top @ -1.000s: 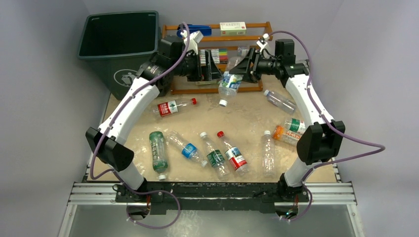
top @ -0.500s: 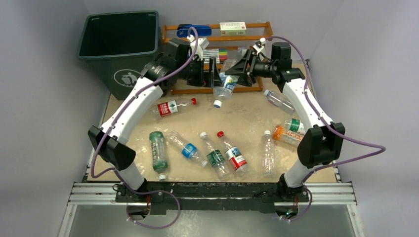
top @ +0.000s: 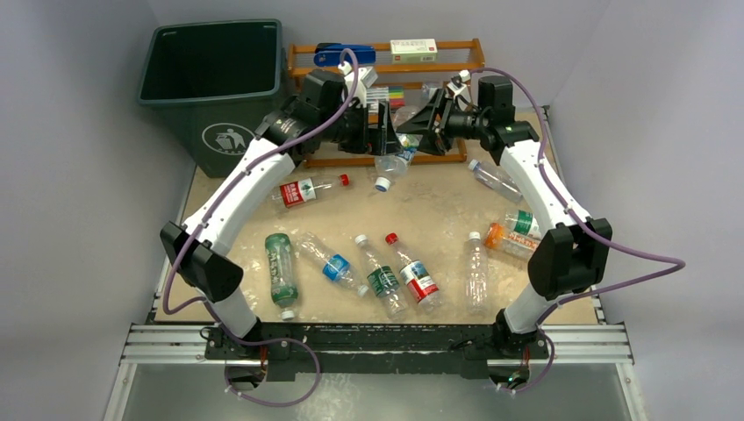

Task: Put the plastic bottles in the bin
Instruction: Pick up the plastic bottle at the center of the board.

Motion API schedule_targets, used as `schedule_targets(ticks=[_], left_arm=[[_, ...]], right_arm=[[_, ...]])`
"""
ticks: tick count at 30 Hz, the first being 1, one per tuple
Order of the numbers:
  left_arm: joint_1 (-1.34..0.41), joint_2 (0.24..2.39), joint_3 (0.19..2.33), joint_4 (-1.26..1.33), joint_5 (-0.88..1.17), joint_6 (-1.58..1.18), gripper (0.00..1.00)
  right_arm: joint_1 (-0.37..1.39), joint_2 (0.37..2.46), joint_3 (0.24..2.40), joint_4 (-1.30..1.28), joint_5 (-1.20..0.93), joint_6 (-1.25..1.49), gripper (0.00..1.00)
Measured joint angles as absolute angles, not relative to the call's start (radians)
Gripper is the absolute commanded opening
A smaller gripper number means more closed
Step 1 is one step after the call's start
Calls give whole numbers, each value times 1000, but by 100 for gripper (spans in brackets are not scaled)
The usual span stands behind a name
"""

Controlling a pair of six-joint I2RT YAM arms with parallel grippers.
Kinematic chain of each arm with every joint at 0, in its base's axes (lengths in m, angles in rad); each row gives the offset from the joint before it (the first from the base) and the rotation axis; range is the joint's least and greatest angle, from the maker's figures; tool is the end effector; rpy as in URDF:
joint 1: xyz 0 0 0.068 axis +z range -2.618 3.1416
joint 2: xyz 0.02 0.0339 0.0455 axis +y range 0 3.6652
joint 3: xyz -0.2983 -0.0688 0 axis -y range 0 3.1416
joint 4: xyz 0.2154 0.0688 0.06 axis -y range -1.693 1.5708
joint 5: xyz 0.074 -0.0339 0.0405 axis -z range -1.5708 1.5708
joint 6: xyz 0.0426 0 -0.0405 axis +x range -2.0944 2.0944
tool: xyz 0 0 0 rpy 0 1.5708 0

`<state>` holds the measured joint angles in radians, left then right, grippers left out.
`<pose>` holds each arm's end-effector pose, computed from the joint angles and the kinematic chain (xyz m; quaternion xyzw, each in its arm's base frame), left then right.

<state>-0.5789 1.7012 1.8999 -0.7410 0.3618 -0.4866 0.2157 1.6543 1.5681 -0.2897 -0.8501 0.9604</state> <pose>0.2894 -0.2072 0.4519 0.1279 0.8515 -0.3807 0.3372 0.3444 0.1082 0.4145 0.0579 0.7860 0.5680 0.2373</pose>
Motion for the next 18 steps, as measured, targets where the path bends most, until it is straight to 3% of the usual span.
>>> schedule_targets(ticks=[14,18], left_arm=[[-599,1716,1900,-704,354,-495,88],[-606,1733,1900,-697,352,-497,84]], right_arm=[[218,1654,1569,-291,-848,992,49],[218,1654,1569,-291,-848,1000,49]])
